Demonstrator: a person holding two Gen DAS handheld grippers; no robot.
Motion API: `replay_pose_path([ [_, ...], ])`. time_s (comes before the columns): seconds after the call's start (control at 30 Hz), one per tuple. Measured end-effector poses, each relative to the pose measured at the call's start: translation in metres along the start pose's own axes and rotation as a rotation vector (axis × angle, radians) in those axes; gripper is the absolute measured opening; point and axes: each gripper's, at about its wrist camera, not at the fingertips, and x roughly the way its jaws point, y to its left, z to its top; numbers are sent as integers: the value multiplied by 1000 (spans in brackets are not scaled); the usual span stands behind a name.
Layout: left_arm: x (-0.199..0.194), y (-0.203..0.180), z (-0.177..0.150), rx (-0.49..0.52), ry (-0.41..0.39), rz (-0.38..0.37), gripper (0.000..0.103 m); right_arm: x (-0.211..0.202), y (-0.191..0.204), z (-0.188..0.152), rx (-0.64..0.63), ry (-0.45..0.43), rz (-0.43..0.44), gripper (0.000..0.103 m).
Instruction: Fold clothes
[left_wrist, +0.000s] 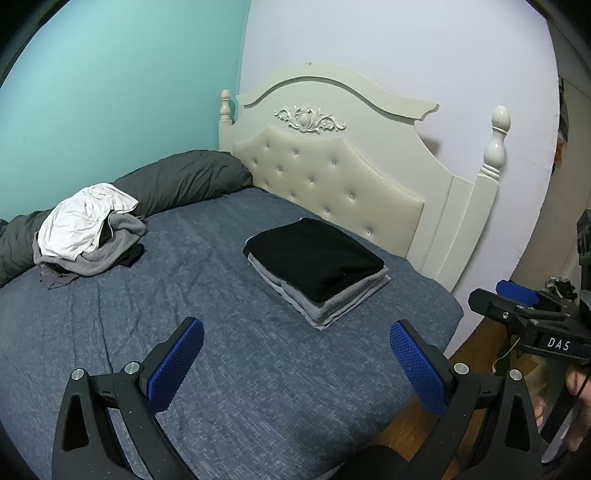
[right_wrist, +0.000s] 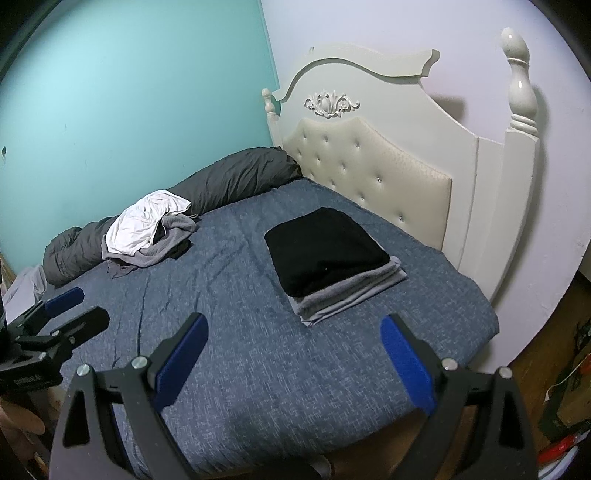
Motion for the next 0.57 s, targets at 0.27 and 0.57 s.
replay_pose_path([
  [0.27, 1, 1, 0, -5, 0, -7, 103, 2, 0, -2, -1, 6, 0, 95],
  [0.57, 1, 4, 0, -15, 0, -5, 103, 2, 2, -3, -1, 8, -2, 95],
])
